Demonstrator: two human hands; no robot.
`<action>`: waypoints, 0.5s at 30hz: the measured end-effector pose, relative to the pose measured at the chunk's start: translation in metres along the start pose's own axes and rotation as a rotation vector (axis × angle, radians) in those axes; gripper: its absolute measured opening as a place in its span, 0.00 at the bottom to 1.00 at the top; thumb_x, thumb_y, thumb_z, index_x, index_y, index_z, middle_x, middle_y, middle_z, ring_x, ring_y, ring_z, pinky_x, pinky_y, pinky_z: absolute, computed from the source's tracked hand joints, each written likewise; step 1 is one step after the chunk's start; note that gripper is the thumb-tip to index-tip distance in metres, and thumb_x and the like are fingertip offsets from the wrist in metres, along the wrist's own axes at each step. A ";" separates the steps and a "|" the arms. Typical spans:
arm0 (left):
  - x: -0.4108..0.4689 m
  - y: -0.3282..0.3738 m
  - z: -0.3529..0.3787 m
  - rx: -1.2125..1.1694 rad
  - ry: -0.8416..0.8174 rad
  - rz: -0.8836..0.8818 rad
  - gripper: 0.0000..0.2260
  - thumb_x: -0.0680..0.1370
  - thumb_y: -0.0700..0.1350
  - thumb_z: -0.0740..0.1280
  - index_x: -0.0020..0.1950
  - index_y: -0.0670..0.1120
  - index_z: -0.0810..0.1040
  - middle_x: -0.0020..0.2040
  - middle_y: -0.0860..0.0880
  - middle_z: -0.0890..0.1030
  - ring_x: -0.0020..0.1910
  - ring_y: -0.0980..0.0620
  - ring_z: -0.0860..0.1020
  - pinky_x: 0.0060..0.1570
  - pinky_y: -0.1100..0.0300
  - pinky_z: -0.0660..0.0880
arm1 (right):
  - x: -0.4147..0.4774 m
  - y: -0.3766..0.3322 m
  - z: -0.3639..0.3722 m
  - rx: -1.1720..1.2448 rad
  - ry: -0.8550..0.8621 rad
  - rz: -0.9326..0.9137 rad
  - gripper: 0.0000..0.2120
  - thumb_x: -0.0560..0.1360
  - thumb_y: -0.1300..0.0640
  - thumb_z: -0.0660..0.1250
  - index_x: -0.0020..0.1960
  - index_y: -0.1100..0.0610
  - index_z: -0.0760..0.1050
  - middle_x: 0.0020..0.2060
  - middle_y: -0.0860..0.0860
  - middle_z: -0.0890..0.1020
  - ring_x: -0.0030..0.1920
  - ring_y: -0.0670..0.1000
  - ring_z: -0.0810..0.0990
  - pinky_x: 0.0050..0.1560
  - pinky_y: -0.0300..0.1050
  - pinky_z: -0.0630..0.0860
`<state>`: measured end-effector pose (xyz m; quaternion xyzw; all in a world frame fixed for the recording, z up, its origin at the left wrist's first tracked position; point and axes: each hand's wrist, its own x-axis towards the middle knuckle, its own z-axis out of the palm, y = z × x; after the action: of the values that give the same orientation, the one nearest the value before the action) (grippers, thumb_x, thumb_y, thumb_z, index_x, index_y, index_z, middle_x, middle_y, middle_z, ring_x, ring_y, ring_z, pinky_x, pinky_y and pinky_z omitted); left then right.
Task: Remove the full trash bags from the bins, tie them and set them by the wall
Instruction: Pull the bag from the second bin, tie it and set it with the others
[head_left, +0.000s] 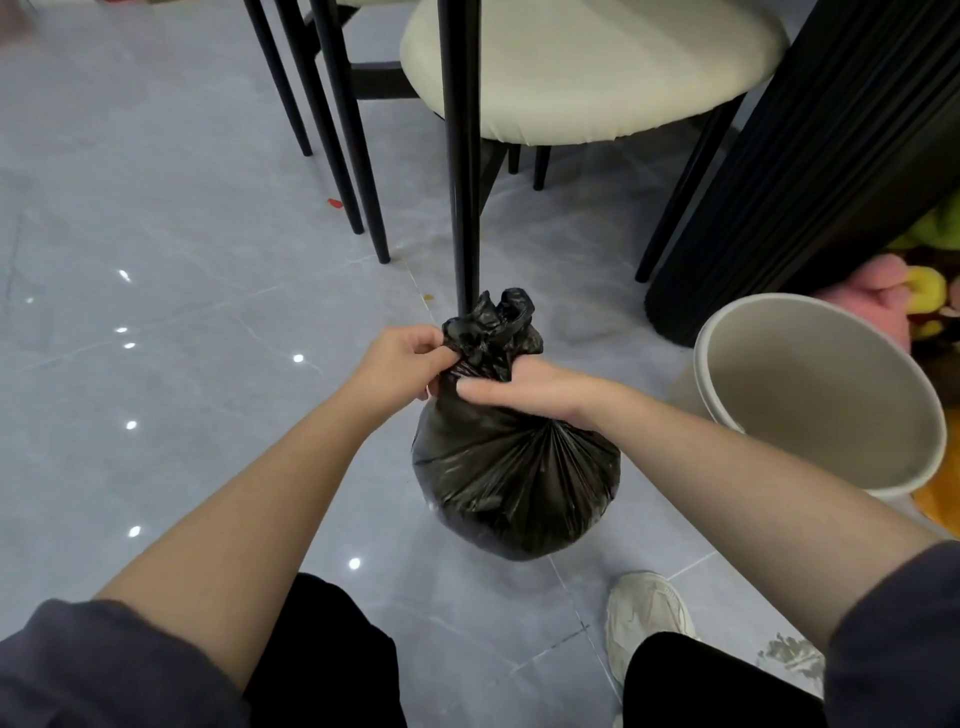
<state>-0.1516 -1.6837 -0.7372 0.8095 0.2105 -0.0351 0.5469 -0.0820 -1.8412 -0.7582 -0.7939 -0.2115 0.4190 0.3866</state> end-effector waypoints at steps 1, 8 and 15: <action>-0.001 0.002 0.000 -0.015 -0.011 0.008 0.06 0.76 0.37 0.65 0.38 0.41 0.77 0.27 0.49 0.75 0.22 0.58 0.71 0.26 0.64 0.69 | -0.001 0.003 0.001 -0.075 0.004 -0.036 0.34 0.60 0.31 0.72 0.61 0.47 0.76 0.56 0.46 0.82 0.58 0.46 0.78 0.64 0.46 0.72; -0.003 0.010 0.003 -0.273 0.001 0.014 0.06 0.76 0.36 0.63 0.49 0.45 0.77 0.34 0.51 0.82 0.32 0.55 0.78 0.32 0.62 0.71 | -0.007 -0.003 0.008 0.030 0.132 -0.107 0.12 0.75 0.55 0.67 0.58 0.53 0.76 0.51 0.49 0.79 0.54 0.47 0.76 0.56 0.39 0.70; -0.003 -0.036 0.010 0.041 -0.268 0.073 0.22 0.77 0.56 0.62 0.69 0.50 0.67 0.65 0.52 0.74 0.64 0.57 0.72 0.69 0.55 0.65 | 0.011 0.012 0.003 0.313 0.404 0.056 0.20 0.65 0.37 0.68 0.53 0.44 0.76 0.55 0.48 0.82 0.57 0.53 0.79 0.64 0.53 0.73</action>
<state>-0.1663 -1.6819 -0.7715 0.8158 0.1053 -0.1271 0.5543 -0.0783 -1.8402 -0.7745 -0.7976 -0.0404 0.2902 0.5273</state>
